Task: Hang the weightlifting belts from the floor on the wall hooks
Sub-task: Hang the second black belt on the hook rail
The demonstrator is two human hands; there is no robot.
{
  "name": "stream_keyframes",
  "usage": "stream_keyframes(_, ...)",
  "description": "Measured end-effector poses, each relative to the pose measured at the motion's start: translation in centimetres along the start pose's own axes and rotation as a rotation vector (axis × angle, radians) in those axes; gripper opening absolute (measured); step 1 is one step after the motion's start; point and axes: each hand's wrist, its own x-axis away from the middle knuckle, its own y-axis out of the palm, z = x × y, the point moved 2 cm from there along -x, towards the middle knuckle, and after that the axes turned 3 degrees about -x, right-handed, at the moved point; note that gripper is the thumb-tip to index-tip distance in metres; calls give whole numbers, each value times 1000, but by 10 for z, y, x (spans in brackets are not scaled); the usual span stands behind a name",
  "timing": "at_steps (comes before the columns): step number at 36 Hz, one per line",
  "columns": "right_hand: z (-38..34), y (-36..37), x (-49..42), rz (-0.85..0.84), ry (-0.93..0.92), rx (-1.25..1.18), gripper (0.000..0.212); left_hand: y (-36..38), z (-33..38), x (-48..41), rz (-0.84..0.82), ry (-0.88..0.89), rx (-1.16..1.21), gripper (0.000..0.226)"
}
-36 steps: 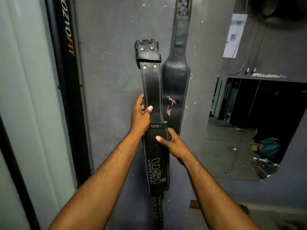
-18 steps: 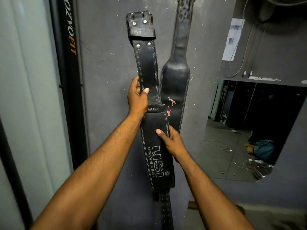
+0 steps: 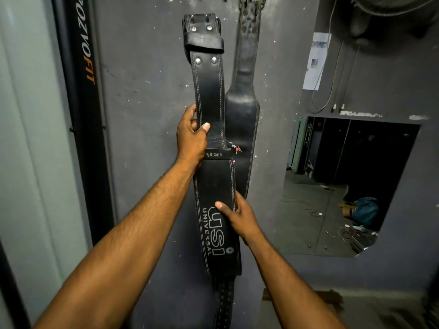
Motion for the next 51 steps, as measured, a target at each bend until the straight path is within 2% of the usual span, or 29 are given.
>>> stream_keyframes(4, 11, -2, 12, -100, 74, 20, 47, 1, 7, -4, 13, 8, -3, 54)
stream_keyframes(7, 27, 0, 23, -49, 87, 29, 55, 3, 9, -3, -4, 16, -19, 53)
stream_keyframes(9, 30, 0, 26, -53, 101, 10, 51, 5, 8, 0, -39, 9, -34, 55)
stream_keyframes(13, 9, -6, 16, -206, 164, -98, 49, 3, 2, 0, -136, -26, -17, 59)
stream_keyframes(16, -43, -12, -6, -98, 6, -211, 46, 4, -1, 5, -210, -34, -27, 59)
stream_keyframes(21, -133, -14, -53, 130, -281, -237, 46, 14, -4, 19, -278, -13, -125, 60)
stream_keyframes(23, -145, -14, -63, 213, -346, -259, 37, 13, -1, 25, -269, -23, -110, 60)
stream_keyframes(26, -148, -8, -60, 278, -384, -313, 21, 5, 3, 32, -281, -46, -74, 47)
stream_keyframes(29, -144, -3, -61, 303, -363, -386, 18, -14, -5, 47, -502, -201, -53, 50)
stream_keyframes(31, -144, -2, -61, 315, -355, -421, 27, -24, -16, 59, -668, -305, -114, 57)
stream_keyframes(32, -145, -2, -62, 313, -350, -423, 31, -26, -20, 64, -689, -315, -142, 58)
stream_keyframes(36, -152, 3, -63, 284, -378, -398, 25, -27, -21, 66, -567, -278, -152, 56)
stream_keyframes(40, -161, 6, -65, 280, -405, -421, 24, -29, -21, 64, -465, -150, -295, 60)
stream_keyframes(42, -166, 6, -67, 284, -413, -441, 26, -35, -24, 67, -475, -152, -278, 64)
stream_keyframes(44, -170, 4, -70, 293, -412, -454, 25, -43, -33, 74, -550, -228, -212, 71)
stream_keyframes(46, -170, 1, -74, 298, -406, -445, 27, -51, -47, 82, -571, -251, -225, 68)
stream_keyframes(51, -161, 2, -77, 313, -381, -433, 29, -50, -57, 95, -390, -148, -307, 52)
